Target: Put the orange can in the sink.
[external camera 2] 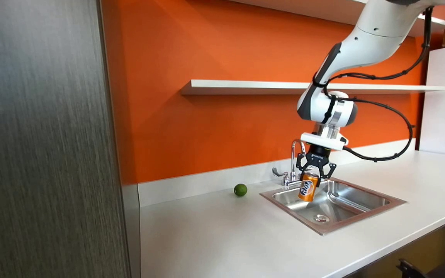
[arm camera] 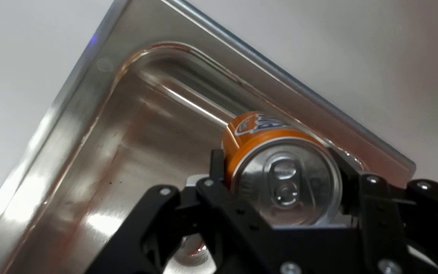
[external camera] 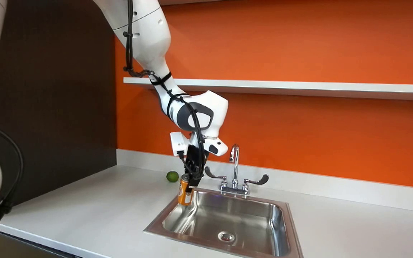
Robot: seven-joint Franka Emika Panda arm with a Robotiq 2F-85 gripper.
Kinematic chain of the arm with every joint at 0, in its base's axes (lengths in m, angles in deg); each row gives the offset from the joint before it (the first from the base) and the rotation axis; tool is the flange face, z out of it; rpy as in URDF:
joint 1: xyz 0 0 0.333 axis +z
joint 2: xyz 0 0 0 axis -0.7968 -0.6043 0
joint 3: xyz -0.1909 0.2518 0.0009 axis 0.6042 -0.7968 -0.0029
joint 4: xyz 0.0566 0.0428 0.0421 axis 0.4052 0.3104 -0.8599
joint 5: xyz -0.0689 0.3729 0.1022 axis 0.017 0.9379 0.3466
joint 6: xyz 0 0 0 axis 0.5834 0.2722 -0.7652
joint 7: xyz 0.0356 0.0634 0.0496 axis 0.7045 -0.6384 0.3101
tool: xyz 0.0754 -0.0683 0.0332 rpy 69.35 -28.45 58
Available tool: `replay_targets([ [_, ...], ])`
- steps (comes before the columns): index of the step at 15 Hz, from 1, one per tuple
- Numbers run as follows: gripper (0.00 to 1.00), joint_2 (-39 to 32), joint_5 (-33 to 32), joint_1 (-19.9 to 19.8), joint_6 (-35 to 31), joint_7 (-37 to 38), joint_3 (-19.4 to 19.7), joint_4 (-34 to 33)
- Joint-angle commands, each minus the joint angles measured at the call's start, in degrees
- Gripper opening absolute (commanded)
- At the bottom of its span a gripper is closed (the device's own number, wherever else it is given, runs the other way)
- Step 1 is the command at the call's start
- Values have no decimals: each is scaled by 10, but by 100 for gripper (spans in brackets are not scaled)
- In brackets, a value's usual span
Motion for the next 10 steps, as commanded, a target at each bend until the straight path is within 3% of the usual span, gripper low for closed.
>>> replay_targets([
  [1, 38, -15, 2, -5, -27, 13, 0, -4],
  [10, 38, -95, -17, 13, -116, 56, 0, -9],
])
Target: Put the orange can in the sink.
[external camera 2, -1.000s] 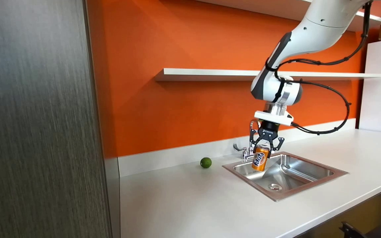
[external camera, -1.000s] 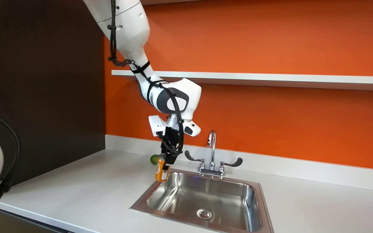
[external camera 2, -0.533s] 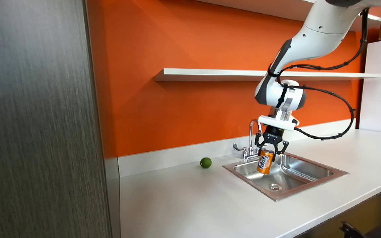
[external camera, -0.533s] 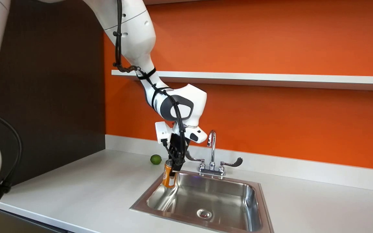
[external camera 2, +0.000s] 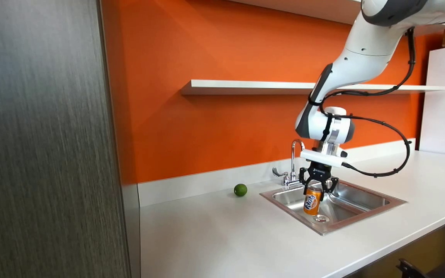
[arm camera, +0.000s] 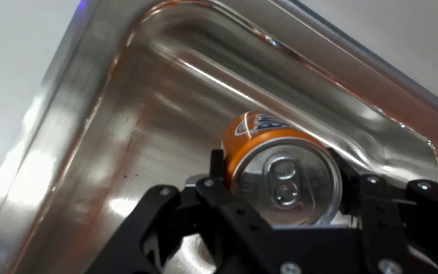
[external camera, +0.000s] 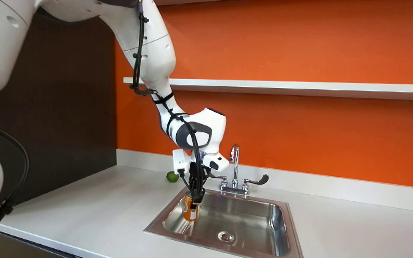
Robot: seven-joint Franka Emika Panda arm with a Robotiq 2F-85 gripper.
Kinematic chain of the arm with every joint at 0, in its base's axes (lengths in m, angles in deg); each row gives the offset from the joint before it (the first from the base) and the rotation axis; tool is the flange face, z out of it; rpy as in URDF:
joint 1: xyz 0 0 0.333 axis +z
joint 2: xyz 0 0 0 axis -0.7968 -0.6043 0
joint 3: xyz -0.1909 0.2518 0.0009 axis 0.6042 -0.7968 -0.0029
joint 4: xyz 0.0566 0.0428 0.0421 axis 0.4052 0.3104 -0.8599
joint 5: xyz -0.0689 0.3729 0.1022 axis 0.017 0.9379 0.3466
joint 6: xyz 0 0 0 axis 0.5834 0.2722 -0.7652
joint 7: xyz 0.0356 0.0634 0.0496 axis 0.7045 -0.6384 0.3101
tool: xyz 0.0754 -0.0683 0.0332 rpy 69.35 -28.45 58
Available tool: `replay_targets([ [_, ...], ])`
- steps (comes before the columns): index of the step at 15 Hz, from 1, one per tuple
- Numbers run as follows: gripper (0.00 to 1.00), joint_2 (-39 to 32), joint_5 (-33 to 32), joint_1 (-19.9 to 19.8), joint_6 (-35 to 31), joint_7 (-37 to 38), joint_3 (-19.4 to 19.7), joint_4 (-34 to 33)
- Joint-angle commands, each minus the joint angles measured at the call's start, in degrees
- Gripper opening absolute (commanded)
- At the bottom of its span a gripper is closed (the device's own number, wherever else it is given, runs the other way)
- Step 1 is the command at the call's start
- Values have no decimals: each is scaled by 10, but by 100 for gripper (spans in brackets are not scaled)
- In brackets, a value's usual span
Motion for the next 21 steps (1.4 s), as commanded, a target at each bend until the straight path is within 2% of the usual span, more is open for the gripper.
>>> replay_targets([
  [1, 38, -31, -18, 9, -39, 45, -2, -10],
  [10, 38, -104, -27, 28, -76, 92, 0, -32],
  [21, 38, -137, -34, 39, -74, 122, 4, -60],
])
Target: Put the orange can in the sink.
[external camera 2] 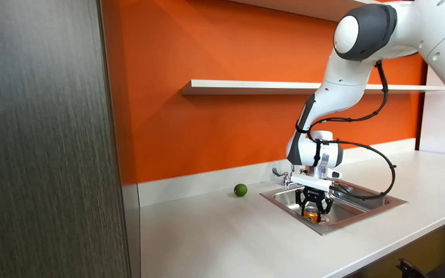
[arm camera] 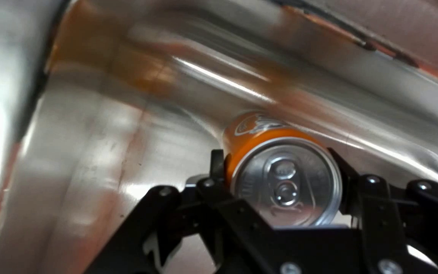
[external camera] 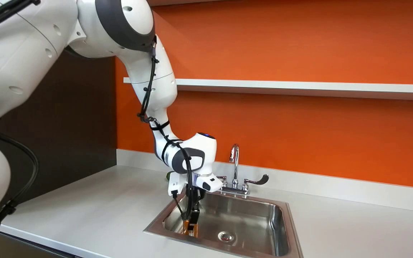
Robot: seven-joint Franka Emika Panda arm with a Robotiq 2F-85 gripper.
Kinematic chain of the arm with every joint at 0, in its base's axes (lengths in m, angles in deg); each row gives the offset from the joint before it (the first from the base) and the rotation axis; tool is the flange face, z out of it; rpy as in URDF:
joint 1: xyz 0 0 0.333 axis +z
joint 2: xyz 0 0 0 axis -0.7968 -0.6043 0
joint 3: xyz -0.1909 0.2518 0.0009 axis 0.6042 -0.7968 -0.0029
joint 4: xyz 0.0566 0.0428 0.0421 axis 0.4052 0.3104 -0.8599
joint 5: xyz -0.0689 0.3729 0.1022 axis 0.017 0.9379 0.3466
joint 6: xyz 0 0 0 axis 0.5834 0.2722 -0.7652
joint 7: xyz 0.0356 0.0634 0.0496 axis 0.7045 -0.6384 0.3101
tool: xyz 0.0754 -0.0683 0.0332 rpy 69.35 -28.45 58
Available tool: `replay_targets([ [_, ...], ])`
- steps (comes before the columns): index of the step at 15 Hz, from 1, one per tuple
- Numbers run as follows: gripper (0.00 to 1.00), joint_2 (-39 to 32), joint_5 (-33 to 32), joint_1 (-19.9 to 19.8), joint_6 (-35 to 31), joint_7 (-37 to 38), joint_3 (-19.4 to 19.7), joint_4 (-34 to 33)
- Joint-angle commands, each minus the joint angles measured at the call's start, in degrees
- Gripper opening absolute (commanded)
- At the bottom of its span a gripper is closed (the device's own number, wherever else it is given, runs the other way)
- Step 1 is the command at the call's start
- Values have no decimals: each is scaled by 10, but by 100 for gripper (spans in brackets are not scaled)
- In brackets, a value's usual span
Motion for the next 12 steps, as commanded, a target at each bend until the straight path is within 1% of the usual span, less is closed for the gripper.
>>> replay_targets([
  [1, 38, -5, -14, 3, 0, 27, 3, -13],
  [5, 38, -5, -11, 2, 2, 29, 1, -14],
  [6, 88, -2, -10, 1, 3, 31, 0, -12],
  [7, 89, 2, -9, 1, 3, 31, -1, -9],
  [8, 96, 6, -9, 0, 5, 29, -1, -7],
  [9, 99, 13, -8, 0, 7, 28, -2, -3],
  [12, 100, 33, -9, 2, 6, 28, -1, 12],
])
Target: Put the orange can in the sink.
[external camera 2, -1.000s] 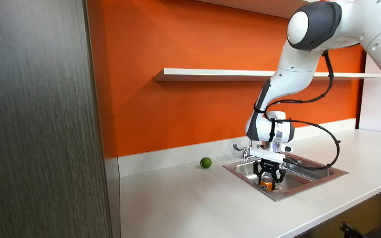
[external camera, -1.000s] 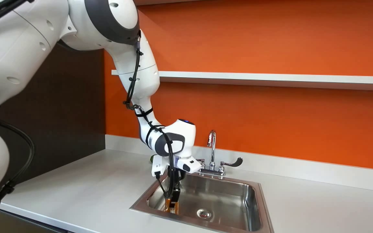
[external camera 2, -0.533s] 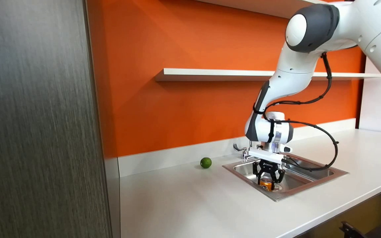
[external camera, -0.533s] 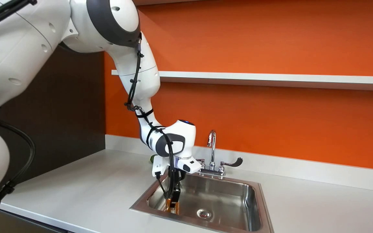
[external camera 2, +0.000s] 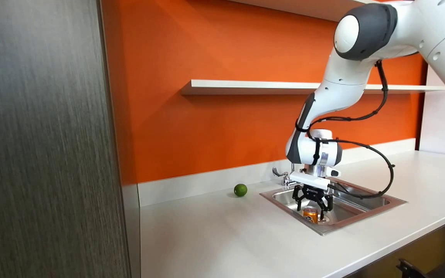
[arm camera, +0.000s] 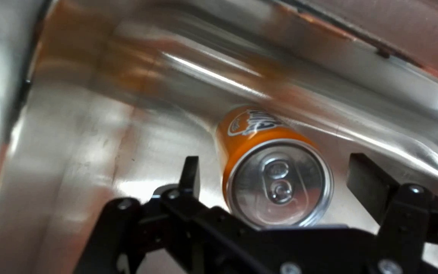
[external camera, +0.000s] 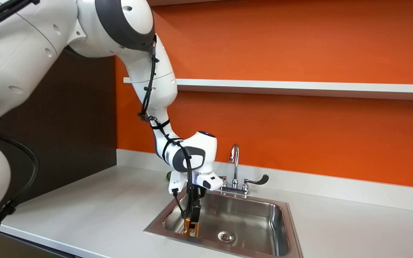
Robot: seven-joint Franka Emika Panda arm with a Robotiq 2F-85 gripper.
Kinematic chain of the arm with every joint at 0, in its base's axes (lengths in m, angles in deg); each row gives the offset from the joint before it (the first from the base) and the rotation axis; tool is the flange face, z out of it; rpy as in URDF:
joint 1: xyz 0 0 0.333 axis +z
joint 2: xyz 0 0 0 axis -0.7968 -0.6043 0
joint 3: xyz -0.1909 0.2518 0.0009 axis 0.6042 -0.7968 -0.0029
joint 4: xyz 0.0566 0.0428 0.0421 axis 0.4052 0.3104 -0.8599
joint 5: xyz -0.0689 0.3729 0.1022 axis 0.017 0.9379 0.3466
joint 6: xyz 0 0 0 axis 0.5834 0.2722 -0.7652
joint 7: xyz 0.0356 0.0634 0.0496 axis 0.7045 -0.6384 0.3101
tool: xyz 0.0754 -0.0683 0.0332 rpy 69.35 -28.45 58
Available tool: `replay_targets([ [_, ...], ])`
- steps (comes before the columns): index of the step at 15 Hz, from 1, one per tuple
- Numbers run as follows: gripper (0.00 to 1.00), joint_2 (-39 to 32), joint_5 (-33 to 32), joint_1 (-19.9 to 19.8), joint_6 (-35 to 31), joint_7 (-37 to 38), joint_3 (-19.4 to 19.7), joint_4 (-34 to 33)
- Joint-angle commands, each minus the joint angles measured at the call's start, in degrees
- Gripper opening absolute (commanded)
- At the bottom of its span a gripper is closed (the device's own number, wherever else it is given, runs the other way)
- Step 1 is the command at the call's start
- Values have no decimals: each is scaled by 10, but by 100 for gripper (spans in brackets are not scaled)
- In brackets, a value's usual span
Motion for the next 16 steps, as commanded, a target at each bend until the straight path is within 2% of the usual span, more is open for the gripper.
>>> replay_targets([
  [1, 100, 38, -9, 4, 5, 19, 0, 23],
  [6, 100, 80, -28, 21, 2, 45, 19, 53],
  [9, 100, 115, -63, 34, 19, 64, 36, 80],
  [12, 100, 166, -81, 17, 50, -10, 11, 108],
  [16, 100, 246, -112, 22, 81, -82, -10, 165],
])
